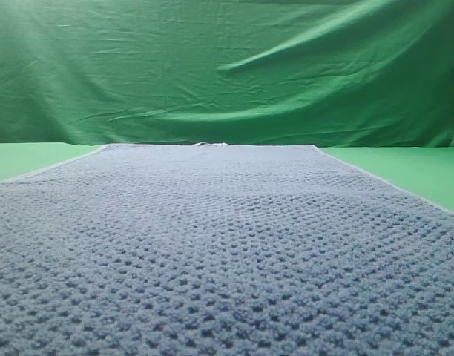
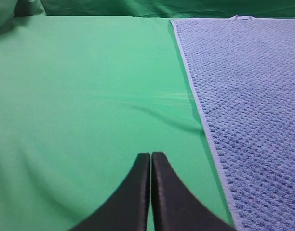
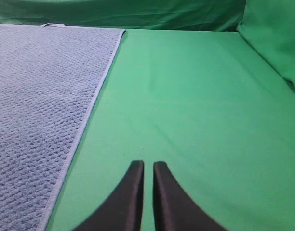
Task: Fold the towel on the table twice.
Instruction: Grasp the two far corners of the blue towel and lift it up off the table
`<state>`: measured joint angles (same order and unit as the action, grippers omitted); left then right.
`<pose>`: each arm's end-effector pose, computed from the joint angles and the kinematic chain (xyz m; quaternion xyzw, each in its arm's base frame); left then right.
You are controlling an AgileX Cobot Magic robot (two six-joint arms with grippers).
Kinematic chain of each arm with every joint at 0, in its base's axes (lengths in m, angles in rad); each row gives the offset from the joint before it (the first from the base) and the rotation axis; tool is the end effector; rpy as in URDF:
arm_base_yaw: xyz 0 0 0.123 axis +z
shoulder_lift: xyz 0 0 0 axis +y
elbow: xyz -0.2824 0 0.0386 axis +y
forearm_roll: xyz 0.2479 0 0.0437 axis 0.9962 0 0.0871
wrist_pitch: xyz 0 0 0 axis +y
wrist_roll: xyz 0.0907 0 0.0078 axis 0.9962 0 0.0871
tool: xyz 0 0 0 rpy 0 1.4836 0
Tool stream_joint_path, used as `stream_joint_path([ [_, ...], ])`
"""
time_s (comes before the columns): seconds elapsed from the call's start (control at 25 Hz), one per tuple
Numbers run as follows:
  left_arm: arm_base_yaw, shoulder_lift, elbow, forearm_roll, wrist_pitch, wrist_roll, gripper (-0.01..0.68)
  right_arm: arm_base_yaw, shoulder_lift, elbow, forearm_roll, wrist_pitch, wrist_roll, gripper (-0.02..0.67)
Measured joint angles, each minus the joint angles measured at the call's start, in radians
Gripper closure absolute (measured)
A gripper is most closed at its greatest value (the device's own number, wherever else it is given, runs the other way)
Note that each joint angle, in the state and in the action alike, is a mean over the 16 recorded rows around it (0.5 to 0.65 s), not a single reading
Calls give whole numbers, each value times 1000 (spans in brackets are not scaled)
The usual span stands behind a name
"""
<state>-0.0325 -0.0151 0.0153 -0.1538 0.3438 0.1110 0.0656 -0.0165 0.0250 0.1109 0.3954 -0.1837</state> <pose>0.0528 -0.0064 0.1781 0.0152 0.7904 -0.0407 0.6110 0.0513 0.0073 0.1703 -0.0719 0.8058 0.0126 0.5876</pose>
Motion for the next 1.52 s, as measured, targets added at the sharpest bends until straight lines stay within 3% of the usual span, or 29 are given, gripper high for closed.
stream_joint_path([
  [0.92,0,0,0,-1,-18,0,673,0,0,0,7,-3,0,601],
  [1.52,0,0,0,-15,-361,-14,673,0,0,2,166,-188,0,601],
])
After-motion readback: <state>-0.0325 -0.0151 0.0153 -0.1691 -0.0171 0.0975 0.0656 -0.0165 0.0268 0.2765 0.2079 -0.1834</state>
